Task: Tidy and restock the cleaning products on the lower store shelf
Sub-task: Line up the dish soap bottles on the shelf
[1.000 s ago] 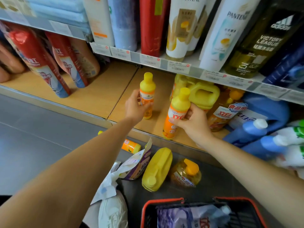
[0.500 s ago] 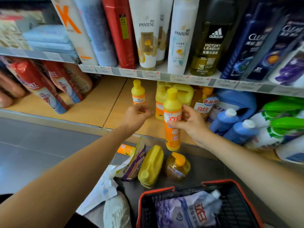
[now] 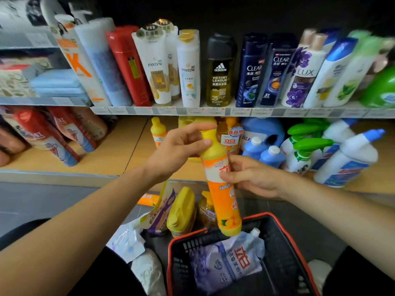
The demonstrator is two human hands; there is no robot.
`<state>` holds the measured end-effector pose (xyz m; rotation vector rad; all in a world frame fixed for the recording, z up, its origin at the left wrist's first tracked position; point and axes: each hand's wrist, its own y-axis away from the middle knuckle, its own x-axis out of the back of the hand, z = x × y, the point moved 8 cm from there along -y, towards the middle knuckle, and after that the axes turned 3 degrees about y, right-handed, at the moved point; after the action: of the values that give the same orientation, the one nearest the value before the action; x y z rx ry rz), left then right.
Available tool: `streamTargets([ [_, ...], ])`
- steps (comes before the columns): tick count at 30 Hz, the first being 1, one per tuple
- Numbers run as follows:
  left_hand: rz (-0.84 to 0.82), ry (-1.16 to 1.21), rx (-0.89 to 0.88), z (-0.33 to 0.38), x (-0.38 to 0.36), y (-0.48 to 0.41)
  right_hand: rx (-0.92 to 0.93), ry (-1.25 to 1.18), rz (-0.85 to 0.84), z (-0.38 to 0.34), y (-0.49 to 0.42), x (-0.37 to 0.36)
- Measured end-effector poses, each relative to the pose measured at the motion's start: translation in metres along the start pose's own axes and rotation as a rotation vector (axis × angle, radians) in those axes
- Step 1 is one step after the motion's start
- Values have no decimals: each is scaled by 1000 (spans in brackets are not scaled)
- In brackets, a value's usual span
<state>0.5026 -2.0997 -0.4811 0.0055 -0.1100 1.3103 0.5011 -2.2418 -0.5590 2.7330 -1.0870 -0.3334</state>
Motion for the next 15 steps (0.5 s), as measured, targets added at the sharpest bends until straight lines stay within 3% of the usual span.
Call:
streamTargets([
  [3,78,11,-10,5,-10,6,28,-94,46,5,17,-8],
  [7,266,62,-44,1,-15,13,141,142,405,11,34,-1],
  [10,374,69,-87,-7,-20,22,223,218,573,15,43,3],
  [12,376,70,-113,-12,-21,25,272,178,580,20,45,5],
  [15,321,98,-116,-15,-20,24,254,-5,457,29,43,3],
])
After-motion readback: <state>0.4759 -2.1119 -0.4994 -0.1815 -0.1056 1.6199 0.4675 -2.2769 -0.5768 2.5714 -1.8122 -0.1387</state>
